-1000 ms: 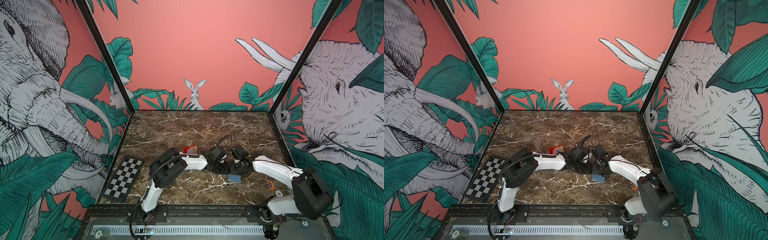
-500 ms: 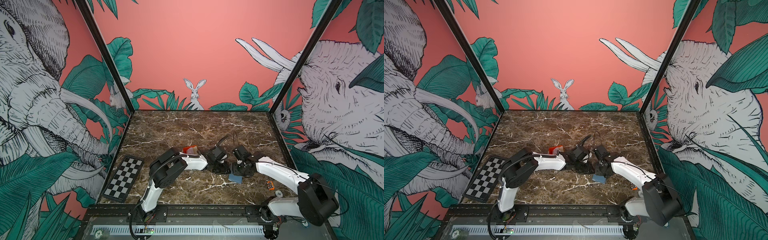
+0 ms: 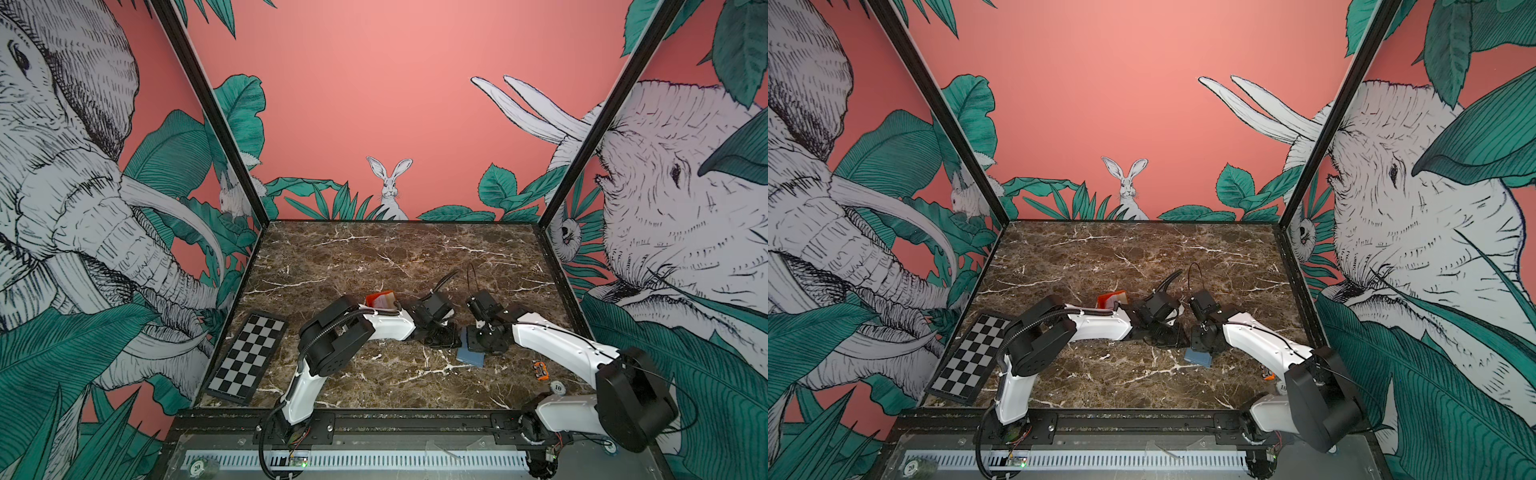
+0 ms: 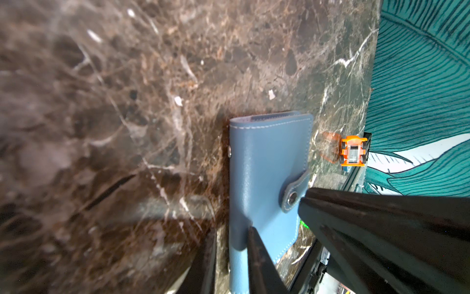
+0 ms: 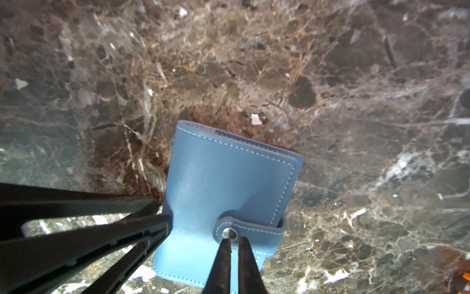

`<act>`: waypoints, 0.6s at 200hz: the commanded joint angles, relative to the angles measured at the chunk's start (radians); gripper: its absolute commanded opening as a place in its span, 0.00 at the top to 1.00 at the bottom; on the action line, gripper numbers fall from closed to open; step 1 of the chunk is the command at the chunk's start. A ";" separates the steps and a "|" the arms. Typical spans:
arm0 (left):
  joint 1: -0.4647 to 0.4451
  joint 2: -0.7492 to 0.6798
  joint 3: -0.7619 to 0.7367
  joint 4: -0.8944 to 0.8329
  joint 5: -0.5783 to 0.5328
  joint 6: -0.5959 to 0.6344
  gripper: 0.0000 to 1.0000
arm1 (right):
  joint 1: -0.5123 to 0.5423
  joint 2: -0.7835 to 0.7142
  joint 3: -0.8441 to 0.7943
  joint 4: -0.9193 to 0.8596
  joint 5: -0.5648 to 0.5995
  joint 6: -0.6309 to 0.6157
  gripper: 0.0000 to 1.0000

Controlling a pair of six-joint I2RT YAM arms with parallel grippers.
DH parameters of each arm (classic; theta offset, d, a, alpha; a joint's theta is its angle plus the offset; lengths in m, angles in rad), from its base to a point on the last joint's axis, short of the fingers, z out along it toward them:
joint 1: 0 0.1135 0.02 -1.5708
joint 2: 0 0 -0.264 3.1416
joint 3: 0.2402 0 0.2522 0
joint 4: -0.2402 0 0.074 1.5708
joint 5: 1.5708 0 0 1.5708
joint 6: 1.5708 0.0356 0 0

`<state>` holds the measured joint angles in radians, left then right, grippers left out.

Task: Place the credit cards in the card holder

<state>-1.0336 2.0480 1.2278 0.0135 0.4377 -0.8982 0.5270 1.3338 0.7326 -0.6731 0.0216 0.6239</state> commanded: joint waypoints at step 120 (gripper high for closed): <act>-0.005 0.006 -0.002 -0.011 0.006 -0.002 0.77 | -0.013 0.081 0.010 -0.004 0.012 -0.012 0.95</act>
<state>-1.0336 2.0487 1.2278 0.0135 0.4381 -0.8982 0.5205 1.3808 0.7483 -0.6701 0.0185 0.6167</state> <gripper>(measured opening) 0.229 0.056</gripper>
